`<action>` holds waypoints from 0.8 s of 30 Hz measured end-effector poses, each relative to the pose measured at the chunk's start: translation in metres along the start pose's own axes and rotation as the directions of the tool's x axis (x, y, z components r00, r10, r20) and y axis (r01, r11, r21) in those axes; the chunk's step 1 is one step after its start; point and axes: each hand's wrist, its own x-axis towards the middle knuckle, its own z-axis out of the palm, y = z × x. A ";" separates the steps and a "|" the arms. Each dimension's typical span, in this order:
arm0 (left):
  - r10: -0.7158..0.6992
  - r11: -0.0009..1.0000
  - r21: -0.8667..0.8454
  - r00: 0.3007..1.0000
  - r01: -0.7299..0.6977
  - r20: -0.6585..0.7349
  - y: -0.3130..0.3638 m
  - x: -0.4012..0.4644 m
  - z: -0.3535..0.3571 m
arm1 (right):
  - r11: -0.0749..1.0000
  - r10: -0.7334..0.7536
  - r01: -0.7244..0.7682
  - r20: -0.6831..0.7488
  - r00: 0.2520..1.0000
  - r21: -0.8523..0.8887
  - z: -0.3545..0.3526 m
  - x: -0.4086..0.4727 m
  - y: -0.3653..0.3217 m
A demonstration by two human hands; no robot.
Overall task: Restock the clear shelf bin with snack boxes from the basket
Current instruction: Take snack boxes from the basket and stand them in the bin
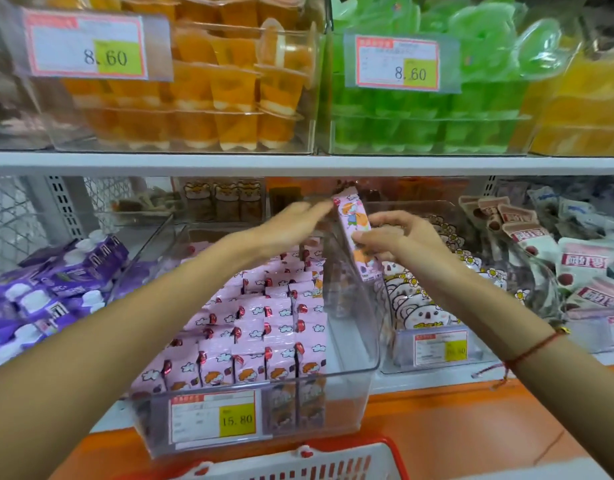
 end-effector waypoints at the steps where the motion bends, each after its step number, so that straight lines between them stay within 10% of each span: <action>1: -0.003 0.979 -0.204 1.000 0.009 0.030 0.007 -0.006 0.000 | 1.000 -0.022 0.022 0.001 1.000 -0.004 0.002 0.001 -0.003; 3: -0.003 0.913 -0.407 0.999 0.020 0.042 0.016 -0.018 -0.002 | 0.998 -0.049 0.049 0.013 0.999 -0.036 0.006 0.002 -0.007; 9: 0.118 0.978 -0.153 0.983 -0.139 -0.141 0.012 -0.032 -0.002 | 0.977 -0.074 0.095 0.117 0.990 -0.193 0.010 -0.007 -0.014; 13: 0.216 0.976 0.049 0.949 -0.211 -0.228 -0.004 -0.032 -0.019 | 0.713 -0.131 0.212 0.170 0.977 -0.669 0.008 -0.039 0.020; 18: 0.200 0.939 0.302 0.975 -0.164 -0.093 -0.027 -0.021 -0.011 | 0.537 -0.334 0.370 0.211 0.919 -0.758 0.006 -0.062 0.049; 24: 0.094 0.559 0.829 0.995 -0.035 -0.021 -0.038 0.007 0.011 | 0.489 -0.430 0.434 0.224 0.875 -0.757 0.005 -0.066 0.054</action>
